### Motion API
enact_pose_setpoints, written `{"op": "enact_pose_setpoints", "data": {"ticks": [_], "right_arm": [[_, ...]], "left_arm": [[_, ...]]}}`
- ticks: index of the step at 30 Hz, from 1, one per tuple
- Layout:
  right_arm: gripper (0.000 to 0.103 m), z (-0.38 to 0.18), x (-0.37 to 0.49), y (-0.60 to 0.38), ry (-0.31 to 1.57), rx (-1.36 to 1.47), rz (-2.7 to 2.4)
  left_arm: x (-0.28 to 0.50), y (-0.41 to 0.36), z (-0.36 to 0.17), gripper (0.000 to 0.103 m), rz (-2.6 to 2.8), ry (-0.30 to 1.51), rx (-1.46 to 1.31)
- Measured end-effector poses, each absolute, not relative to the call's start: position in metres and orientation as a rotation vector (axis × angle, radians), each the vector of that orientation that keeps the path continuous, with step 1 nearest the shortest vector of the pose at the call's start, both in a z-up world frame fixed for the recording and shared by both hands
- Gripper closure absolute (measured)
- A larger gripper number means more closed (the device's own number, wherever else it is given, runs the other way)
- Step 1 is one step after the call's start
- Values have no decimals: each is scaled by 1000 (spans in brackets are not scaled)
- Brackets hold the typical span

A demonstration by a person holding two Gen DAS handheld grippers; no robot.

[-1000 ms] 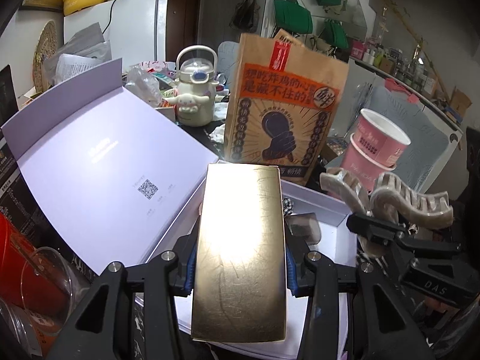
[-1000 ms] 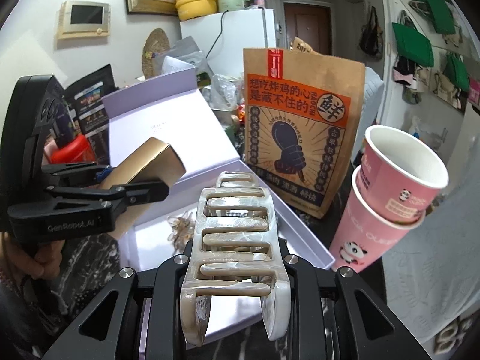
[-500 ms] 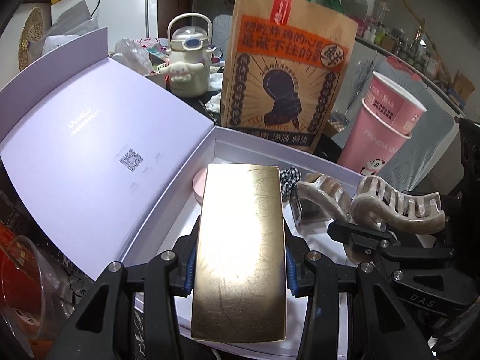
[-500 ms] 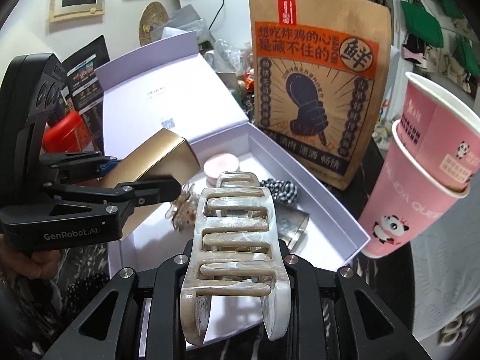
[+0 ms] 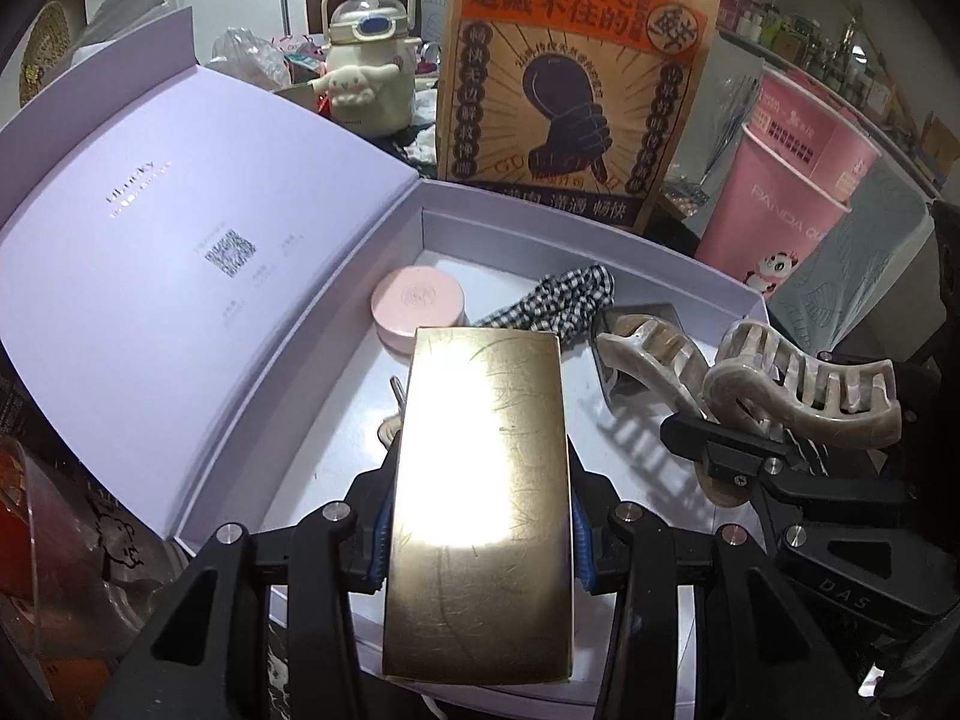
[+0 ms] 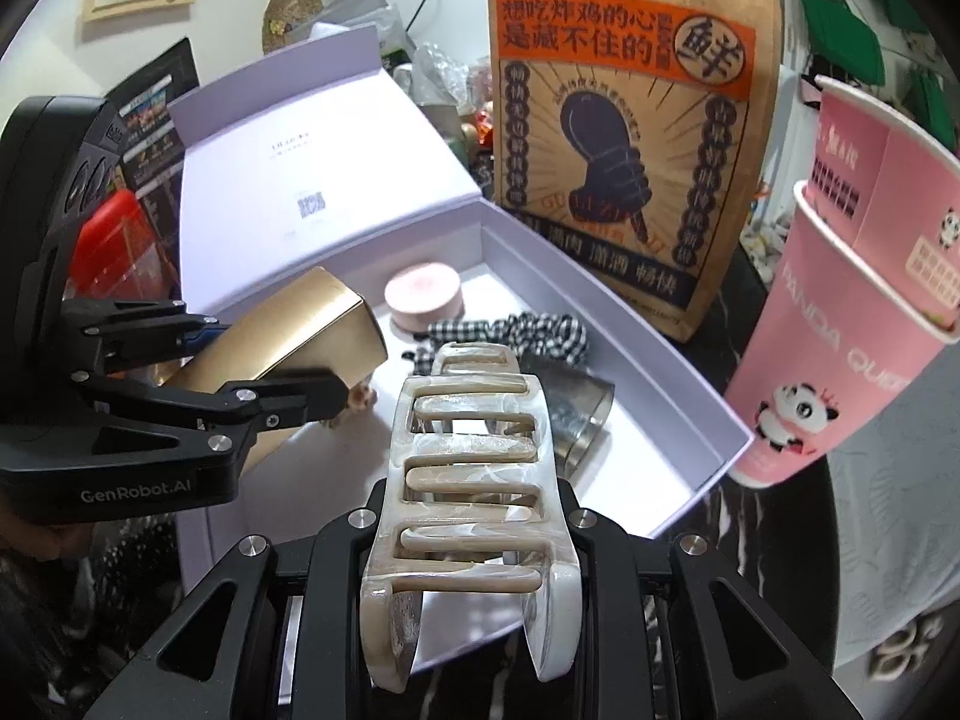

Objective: Organize rigid objects
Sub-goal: 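Lower the claw clip and gold case into the lavender box with both grippers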

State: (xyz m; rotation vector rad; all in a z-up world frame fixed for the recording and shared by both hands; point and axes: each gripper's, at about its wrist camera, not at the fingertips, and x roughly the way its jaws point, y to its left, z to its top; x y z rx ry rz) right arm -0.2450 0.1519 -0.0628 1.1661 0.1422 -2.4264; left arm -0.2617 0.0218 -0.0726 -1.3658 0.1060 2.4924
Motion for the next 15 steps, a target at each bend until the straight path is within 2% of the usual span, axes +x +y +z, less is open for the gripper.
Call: {"op": "enact_pose_setpoints", "data": {"ticks": [15], "right_arm": [[77, -72, -246, 142, 202, 1198, -2421]], "left_arm": [[-257, 30, -83, 59, 2492, 179, -1395]]}}
